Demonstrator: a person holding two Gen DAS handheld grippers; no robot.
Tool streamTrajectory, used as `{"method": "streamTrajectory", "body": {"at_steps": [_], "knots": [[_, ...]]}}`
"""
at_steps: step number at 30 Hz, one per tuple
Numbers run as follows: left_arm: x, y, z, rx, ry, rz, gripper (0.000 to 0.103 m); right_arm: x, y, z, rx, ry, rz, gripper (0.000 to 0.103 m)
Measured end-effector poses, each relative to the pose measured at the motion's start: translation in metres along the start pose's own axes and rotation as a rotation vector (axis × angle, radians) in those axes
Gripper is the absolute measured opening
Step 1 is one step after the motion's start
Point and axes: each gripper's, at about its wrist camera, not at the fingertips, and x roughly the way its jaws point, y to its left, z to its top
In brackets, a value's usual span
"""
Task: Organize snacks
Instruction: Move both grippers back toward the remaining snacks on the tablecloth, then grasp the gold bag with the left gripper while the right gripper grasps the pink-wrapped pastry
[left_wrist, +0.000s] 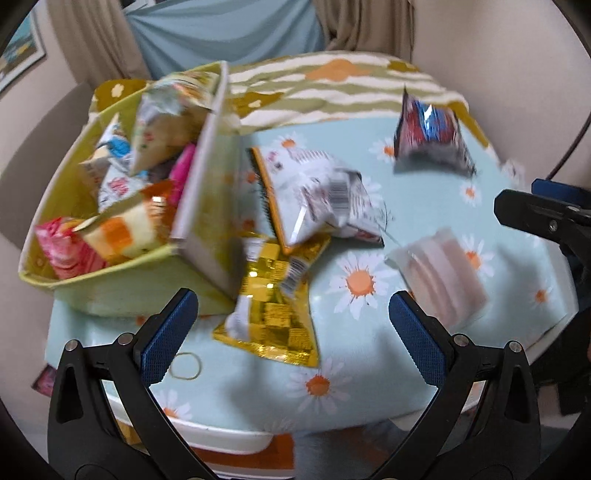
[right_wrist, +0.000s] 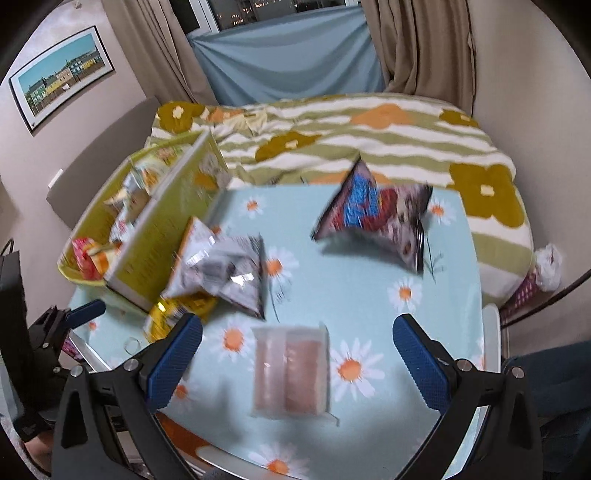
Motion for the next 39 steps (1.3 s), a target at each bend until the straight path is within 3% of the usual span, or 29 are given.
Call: {"method": "streamTrajectory", "body": {"at_steps": [5, 13, 16, 20, 24, 29, 39], "knots": [[0.027, -0.014, -0.001, 0.022, 0.022, 0.061, 0.103, 0.024, -0.011, -0.019, 0.017, 0.055, 0.013, 0.103], [0.065, -0.020, 0.007, 0.018, 0.093, 0.073, 0.103, 0.040, -0.016, -0.035, 0.041, 0.090, 0.024, 0.103], [0.080, -0.015, 0.008, -0.015, 0.144, 0.035, 0.103, 0.043, -0.014, -0.038, 0.033, 0.090, 0.021, 0.103], [0.092, -0.011, 0.003, -0.053, 0.199, -0.021, 0.086, 0.047, -0.012, -0.043, 0.026, 0.095, 0.021, 0.103], [0.096, -0.005, 0.003, -0.102, 0.216, -0.073, 0.080, 0.052, -0.009, -0.050, 0.012, 0.105, 0.012, 0.103], [0.094, -0.008, 0.005, -0.101, 0.216, -0.099, 0.052, 0.058, -0.001, -0.054, -0.014, 0.112, 0.002, 0.103], [0.099, 0.000, 0.005, -0.129, 0.250, -0.101, 0.048, 0.072, 0.013, -0.055, -0.081, 0.124, -0.008, 0.088]]}}
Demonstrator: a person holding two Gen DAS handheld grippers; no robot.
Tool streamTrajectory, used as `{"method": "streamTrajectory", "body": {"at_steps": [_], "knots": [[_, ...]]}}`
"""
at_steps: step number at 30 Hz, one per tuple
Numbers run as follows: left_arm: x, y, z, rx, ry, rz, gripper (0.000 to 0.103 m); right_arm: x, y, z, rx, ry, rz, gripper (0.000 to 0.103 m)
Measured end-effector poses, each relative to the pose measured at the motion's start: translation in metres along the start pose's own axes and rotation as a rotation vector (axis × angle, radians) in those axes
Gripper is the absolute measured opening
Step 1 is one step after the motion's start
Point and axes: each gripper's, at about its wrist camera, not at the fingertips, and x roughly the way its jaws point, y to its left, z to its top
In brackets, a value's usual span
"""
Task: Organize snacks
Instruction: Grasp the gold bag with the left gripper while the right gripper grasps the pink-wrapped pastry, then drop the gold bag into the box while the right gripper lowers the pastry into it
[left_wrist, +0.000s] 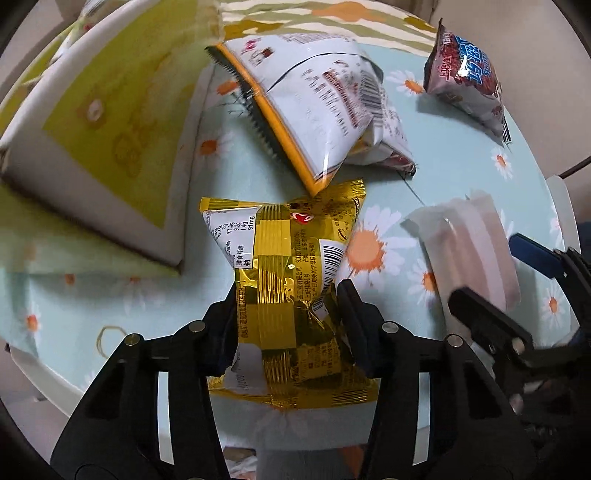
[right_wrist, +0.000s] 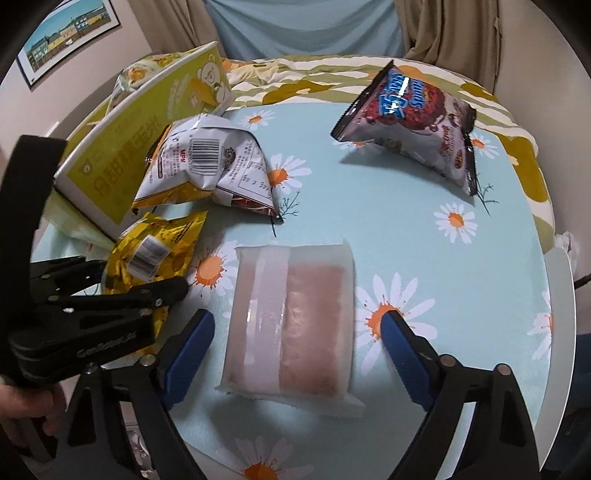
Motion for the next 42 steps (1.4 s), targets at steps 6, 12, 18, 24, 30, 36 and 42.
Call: {"method": "streamTrajectory", "body": {"at_steps": [6, 12, 18, 24, 30, 36, 42], "knots": [[0.000, 0.002, -0.002, -0.013, -0.007, 0.005, 0.048, 0.011, 0.007, 0.003, -0.024, 0.005, -0.008, 0.080], [-0.002, -0.002, -0.004, -0.024, -0.022, 0.007, 0.048, 0.022, 0.016, 0.003, -0.093, 0.012, -0.054, 0.067], [-0.017, 0.001, -0.021, -0.037, -0.039, 0.011, 0.048, 0.021, 0.017, 0.003, -0.126, 0.021, -0.048, 0.059], [-0.044, -0.003, -0.035, -0.035, -0.074, 0.012, 0.048, 0.003, 0.009, 0.004, -0.096, -0.011, -0.011, 0.058], [-0.090, -0.007, -0.042, -0.036, -0.137, -0.005, 0.048, -0.033, 0.011, 0.014, -0.092, -0.068, 0.013, 0.057], [-0.145, 0.007, -0.037, -0.054, -0.230, -0.011, 0.048, -0.070, 0.022, 0.038, -0.091, -0.149, 0.042, 0.057], [-0.199, 0.052, -0.006, -0.086, -0.343, 0.019, 0.048, -0.106, 0.055, 0.078, -0.112, -0.236, 0.100, 0.057]]}}
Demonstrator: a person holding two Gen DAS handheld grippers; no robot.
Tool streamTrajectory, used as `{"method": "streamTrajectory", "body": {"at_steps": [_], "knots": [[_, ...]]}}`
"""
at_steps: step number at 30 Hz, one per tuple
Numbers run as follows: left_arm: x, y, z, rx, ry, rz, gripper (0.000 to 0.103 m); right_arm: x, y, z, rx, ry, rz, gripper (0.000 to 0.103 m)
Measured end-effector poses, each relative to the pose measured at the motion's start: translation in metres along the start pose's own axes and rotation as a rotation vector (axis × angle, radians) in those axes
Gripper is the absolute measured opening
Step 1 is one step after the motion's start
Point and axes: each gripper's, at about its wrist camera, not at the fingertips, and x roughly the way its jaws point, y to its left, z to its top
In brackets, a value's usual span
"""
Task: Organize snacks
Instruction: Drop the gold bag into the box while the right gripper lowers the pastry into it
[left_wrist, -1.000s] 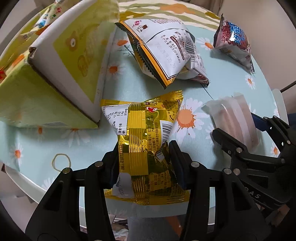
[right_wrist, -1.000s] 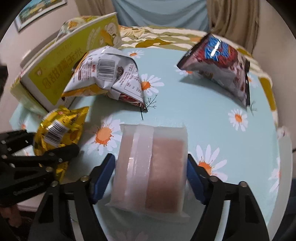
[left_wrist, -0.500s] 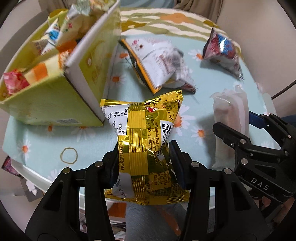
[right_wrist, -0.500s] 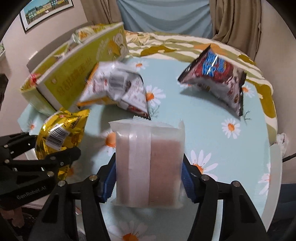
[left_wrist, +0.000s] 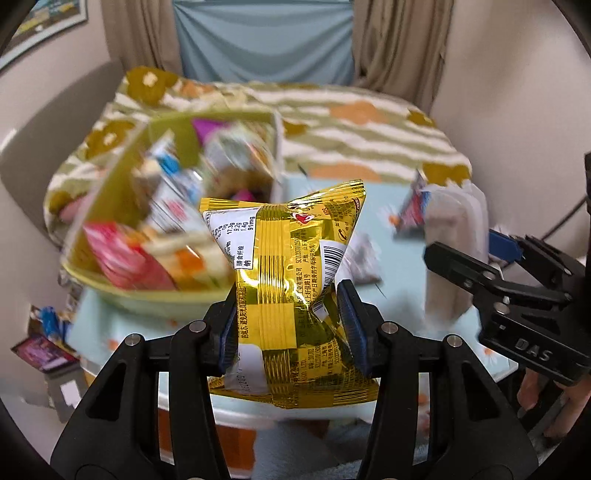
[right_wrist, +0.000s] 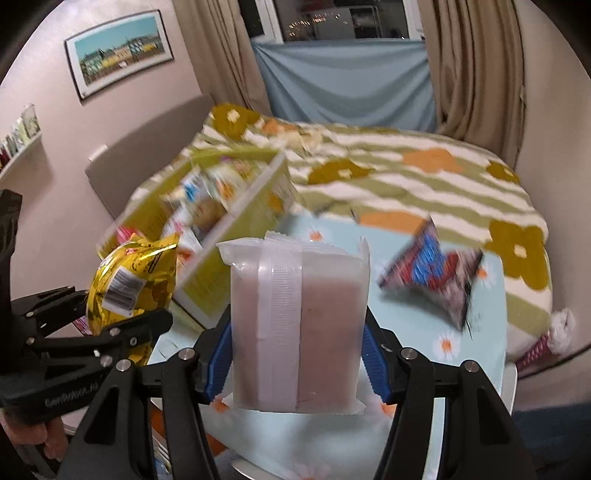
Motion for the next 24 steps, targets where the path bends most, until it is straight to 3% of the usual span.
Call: {"method": "streamTrajectory", "body": {"at_steps": [5, 10, 16, 21, 22, 24], "knots": [[-0.004, 0.049, 0.044, -0.028, -0.048, 0.030, 0.048, 0.002, 0.029, 0.042, 0.001, -0.048, 0.058, 0.057], [0.012, 0.105, 0.081, -0.044, -0.044, 0.047, 0.048, 0.021, 0.069, 0.086, -0.021, -0.079, 0.088, 0.057], [0.057, 0.166, 0.105, -0.048, 0.016, 0.034, 0.048, 0.059, 0.107, 0.120, -0.016, -0.065, 0.099, 0.057], [0.099, 0.194, 0.110, -0.025, 0.094, 0.000, 0.049, 0.090, 0.130, 0.135, 0.016, -0.028, 0.092, 0.057], [0.106, 0.196, 0.108, -0.020, 0.107, -0.010, 0.056, 0.096, 0.134, 0.137, 0.024, -0.020, 0.090, 0.057], [0.112, 0.198, 0.103, -0.012, 0.115, -0.014, 0.088, 0.103, 0.139, 0.138, 0.023, -0.010, 0.080, 0.057]]}}
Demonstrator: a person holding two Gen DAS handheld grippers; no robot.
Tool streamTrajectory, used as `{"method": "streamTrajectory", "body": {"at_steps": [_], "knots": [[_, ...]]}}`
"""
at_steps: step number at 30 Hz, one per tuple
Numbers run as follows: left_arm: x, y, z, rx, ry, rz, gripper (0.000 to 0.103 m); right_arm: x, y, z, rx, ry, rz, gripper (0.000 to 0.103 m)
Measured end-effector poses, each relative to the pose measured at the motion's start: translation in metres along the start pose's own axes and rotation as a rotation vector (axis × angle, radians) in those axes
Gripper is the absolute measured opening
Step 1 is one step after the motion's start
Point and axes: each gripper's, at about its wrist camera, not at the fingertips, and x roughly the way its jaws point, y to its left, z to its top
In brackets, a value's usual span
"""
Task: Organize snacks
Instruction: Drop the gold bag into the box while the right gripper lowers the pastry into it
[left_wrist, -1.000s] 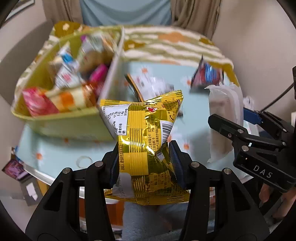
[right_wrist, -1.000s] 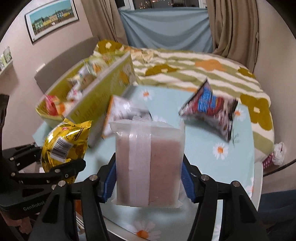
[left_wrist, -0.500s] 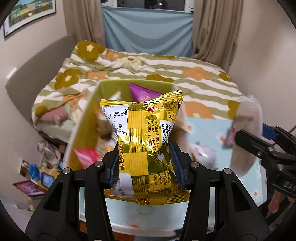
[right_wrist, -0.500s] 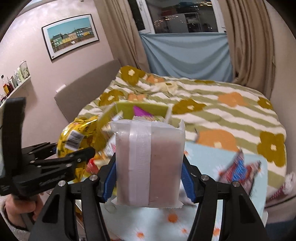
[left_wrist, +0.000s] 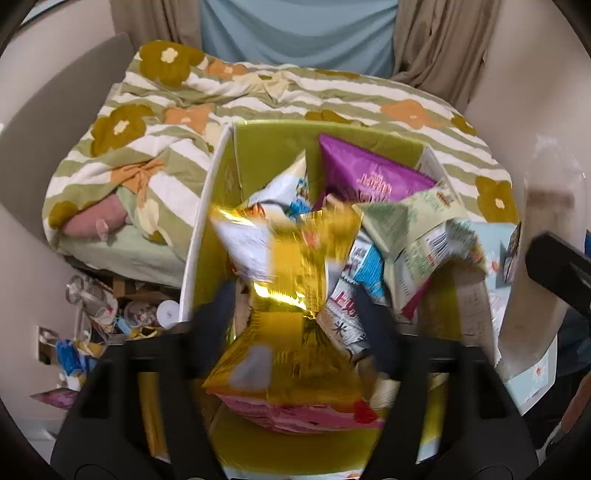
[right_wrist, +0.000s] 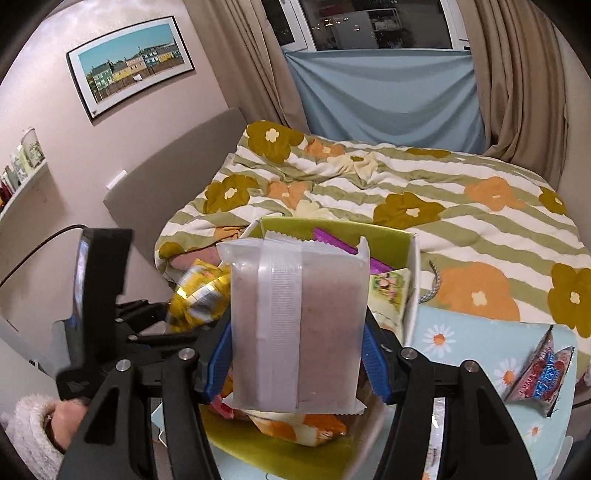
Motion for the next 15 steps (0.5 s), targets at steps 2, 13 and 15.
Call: {"method": "streamTrajectory", "body": {"at_steps": [2, 13, 15], "knots": [[-0.004, 0.004, -0.005, 0.000, -0.034, 0.024, 0.103, 0.008, 0.005, 0.000, -0.001, 0.018, -0.007, 0.057], [-0.019, 0.026, -0.037, -0.030, -0.041, -0.014, 0.103, 0.037, 0.015, 0.008, -0.032, 0.072, -0.004, 0.057], [-0.022, 0.028, -0.039, -0.036, -0.042, -0.006, 0.103, 0.043, 0.017, 0.012, -0.040, 0.083, 0.002, 0.057]]}}
